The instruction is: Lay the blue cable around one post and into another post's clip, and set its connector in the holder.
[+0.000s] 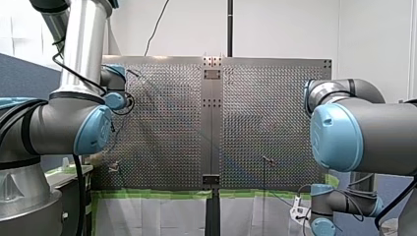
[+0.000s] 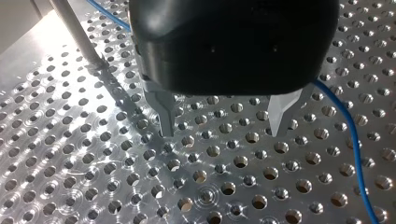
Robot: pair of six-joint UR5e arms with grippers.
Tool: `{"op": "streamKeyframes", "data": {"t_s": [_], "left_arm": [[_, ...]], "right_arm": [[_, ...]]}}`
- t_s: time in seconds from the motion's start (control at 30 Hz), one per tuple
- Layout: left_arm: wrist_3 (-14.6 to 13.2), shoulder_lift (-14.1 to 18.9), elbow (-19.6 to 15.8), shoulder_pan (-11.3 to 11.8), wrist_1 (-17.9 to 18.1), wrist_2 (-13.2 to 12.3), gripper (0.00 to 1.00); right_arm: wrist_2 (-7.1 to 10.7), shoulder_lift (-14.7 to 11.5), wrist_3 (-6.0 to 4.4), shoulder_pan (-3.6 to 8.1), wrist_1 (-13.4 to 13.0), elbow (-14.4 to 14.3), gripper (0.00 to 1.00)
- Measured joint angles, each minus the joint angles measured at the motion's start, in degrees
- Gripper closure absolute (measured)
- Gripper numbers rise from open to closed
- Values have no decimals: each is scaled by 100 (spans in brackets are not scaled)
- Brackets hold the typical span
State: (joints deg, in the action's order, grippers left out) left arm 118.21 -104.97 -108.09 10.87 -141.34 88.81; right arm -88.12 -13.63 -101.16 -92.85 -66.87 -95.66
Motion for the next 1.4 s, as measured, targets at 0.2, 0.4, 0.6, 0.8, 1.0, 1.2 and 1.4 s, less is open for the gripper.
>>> {"op": "streamKeyframes", "data": {"t_s": [0.2, 0.4, 0.6, 0.8, 1.0, 1.2, 1.4], "left_arm": [[0, 0, 0, -1, -2, 0, 0], [0, 0, 1, -1, -7, 0, 0], [7, 0, 1, -3, -9, 0, 0], [14, 0, 1, -6, -16, 0, 0], [17, 0, 1, -8, -18, 0, 0], [17, 0, 1, -9, -18, 0, 0], [18, 0, 1, -10, -17, 0, 0]], "right_arm": [[277, 85, 237, 22, 127, 17, 100], [562, -158, 422, 69, 96, -212, 100], [670, -441, 231, 115, -19, -495, 100], [685, -745, 149, 119, 223, -797, 100], [700, -1031, 130, 121, 499, -997, 100], [728, -1275, 10, 124, 445, -1076, 100], [840, -1531, -60, 129, 212, -1081, 100]]}}
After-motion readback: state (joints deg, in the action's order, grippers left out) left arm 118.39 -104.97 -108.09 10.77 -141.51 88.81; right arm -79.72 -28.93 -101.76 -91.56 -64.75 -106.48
